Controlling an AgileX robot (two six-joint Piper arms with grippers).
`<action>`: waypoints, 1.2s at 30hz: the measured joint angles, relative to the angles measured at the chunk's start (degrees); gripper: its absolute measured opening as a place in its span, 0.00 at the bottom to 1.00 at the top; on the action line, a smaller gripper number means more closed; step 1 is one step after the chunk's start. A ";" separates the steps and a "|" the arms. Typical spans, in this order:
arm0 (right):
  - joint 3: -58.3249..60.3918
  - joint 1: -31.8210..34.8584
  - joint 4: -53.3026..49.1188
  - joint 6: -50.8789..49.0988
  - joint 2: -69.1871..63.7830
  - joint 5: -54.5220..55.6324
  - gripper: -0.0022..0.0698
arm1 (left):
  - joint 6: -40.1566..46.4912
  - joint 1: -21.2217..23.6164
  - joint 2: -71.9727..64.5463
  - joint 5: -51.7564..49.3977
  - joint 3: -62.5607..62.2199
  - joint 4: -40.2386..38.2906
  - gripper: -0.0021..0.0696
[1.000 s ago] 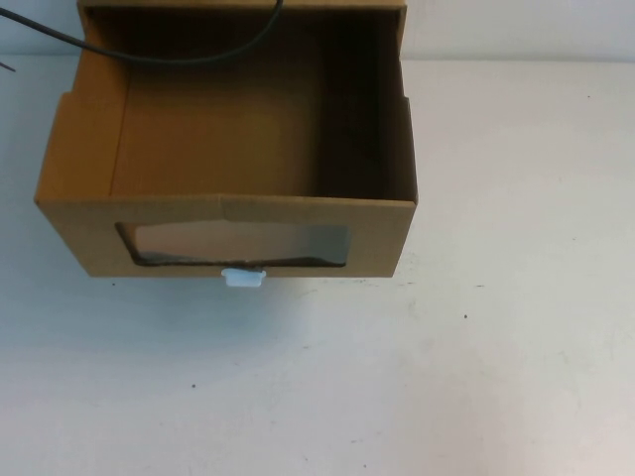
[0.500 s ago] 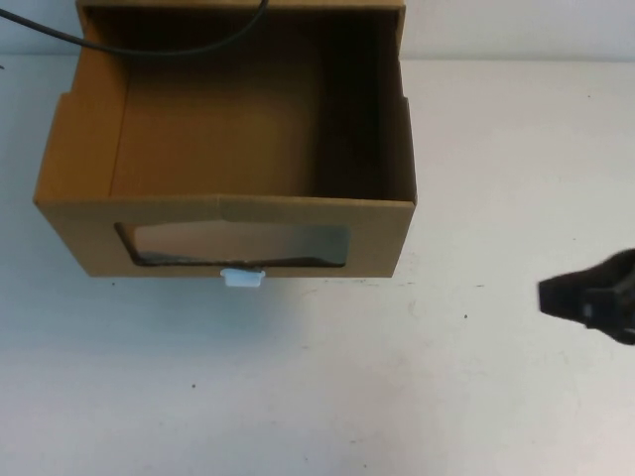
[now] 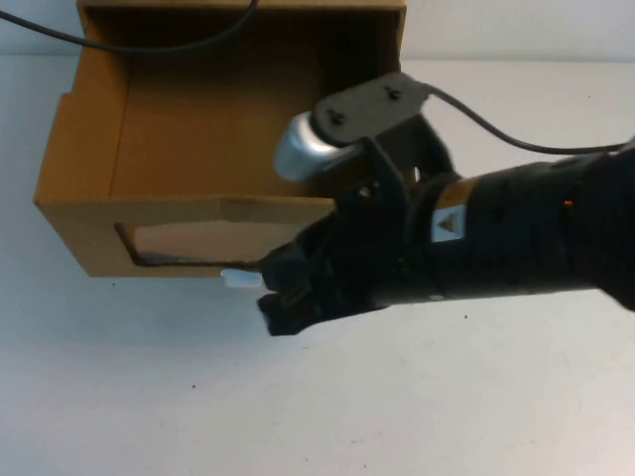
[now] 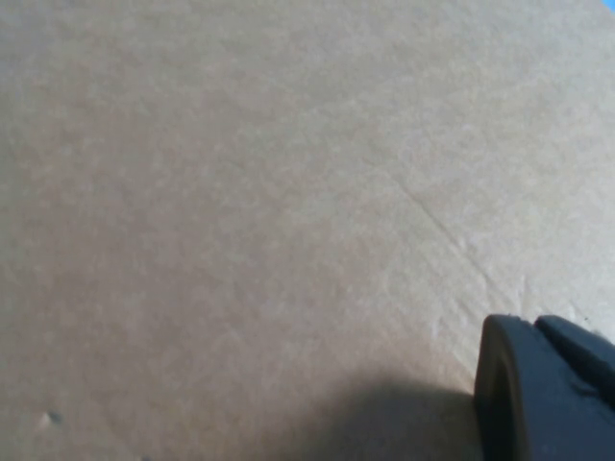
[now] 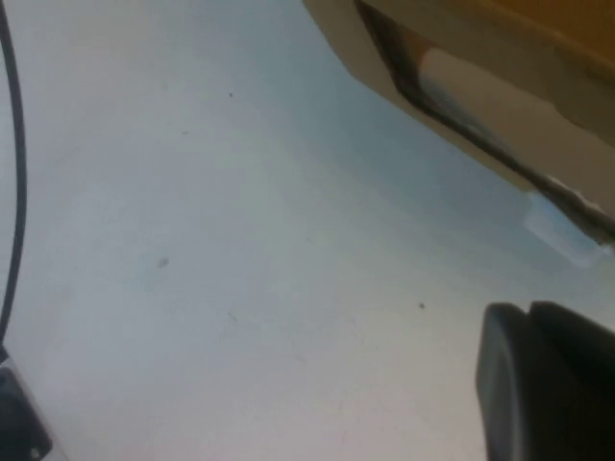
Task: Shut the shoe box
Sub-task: Close the shoe box with your right arm
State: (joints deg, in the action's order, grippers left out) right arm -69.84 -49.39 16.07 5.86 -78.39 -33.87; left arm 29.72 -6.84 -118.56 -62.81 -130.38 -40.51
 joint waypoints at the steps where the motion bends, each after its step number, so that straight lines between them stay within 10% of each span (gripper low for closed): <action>1: -0.96 -0.68 -0.25 -0.09 -1.62 0.98 0.01 | 0.00 0.00 0.00 0.00 0.00 -0.10 0.02; 36: -13.25 3.30 -3.41 -2.23 -12.99 -1.60 0.01 | 0.00 0.00 0.00 -1.31 0.00 -0.56 0.02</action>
State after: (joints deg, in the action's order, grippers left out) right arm -83.08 -46.09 12.66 3.63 -91.38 -35.47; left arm 29.72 -6.84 -118.56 -64.12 -130.38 -41.07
